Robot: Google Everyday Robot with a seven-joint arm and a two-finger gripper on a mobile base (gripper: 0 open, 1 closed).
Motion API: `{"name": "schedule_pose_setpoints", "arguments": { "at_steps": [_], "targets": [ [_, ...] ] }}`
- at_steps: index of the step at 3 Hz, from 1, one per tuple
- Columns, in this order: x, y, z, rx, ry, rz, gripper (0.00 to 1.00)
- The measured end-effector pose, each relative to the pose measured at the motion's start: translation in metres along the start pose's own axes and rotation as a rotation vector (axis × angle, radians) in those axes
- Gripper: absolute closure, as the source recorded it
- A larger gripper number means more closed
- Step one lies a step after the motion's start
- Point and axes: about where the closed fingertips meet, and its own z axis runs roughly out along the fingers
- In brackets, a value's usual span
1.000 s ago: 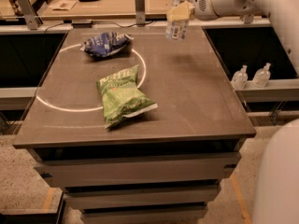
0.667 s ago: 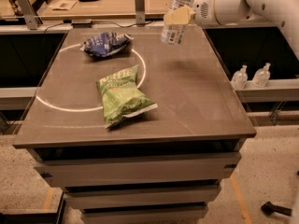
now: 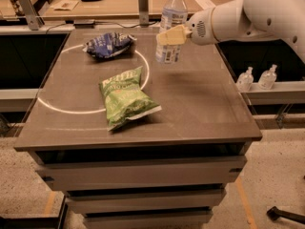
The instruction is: Move blue plastic bottle near green rice chip bag
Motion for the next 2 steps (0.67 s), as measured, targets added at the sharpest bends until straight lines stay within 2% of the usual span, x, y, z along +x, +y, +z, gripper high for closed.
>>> {"name": "schedule_pose_setpoints", "arguments": {
  "at_steps": [1, 2],
  "targets": [
    [0.009, 0.024, -0.004, -0.023, 0.038, -0.032, 1.0],
    [0.021, 0.037, -0.005, -0.044, 0.091, 0.012, 1.0]
  ]
}}
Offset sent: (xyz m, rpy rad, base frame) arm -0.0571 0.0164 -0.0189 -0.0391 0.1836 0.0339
